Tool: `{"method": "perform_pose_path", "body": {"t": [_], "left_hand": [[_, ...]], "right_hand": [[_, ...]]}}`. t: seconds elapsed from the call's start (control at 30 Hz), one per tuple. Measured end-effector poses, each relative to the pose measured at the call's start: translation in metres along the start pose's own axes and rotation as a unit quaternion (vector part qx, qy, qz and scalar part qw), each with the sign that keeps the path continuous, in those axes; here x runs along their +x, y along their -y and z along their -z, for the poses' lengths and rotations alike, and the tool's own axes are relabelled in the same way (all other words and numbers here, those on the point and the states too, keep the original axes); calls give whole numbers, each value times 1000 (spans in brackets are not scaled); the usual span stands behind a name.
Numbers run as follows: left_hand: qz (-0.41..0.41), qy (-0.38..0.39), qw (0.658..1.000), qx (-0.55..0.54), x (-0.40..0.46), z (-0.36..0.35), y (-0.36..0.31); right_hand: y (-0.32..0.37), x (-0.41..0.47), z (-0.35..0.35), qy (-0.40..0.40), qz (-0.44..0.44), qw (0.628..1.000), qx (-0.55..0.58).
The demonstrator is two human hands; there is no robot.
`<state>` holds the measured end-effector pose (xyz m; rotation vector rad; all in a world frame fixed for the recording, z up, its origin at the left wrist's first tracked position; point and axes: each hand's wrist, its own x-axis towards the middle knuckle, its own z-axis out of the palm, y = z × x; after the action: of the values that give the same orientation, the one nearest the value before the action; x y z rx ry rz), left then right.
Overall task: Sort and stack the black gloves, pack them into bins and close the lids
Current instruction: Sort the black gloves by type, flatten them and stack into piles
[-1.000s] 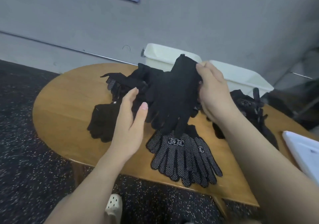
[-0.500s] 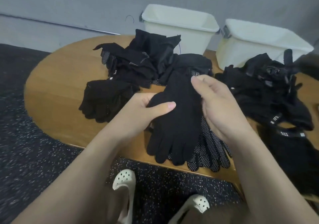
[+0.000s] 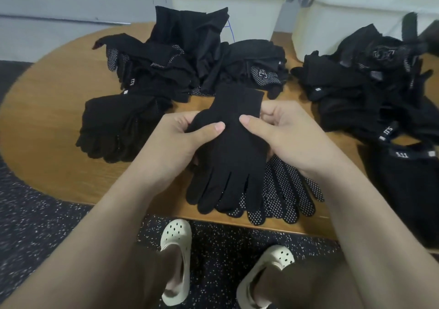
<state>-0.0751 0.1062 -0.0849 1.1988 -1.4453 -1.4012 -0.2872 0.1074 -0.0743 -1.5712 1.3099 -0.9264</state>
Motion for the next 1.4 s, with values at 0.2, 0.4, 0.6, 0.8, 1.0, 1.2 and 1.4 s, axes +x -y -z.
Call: {"method": "perform_pose_path", "body": {"t": [0.2, 0.4, 0.6, 0.8, 1.0, 1.2, 1.4], "left_hand": [[-15, -24, 999, 29, 1, -3, 2], [6, -71, 996, 59, 2, -3, 4], [-3, -116, 978, 175, 0, 5, 8], [-12, -153, 961, 230, -2, 13, 9], [-31, -161, 942, 293, 0, 15, 15], [-36, -164, 925, 341, 2, 13, 16], [-24, -152, 933, 326, 4, 9, 16]], "right_hand": [[-4, 2, -3, -27, 17, 999, -24], [-16, 11, -2, -64, 13, 996, -61], [-22, 17, -3, -75, -10, 991, -109], [-25, 18, -6, -107, -5, 980, -168], [-20, 16, -8, -148, -35, 964, -220], [-17, 18, -10, -194, -53, 952, -231], [-17, 26, -13, -209, -44, 951, -225]]}}
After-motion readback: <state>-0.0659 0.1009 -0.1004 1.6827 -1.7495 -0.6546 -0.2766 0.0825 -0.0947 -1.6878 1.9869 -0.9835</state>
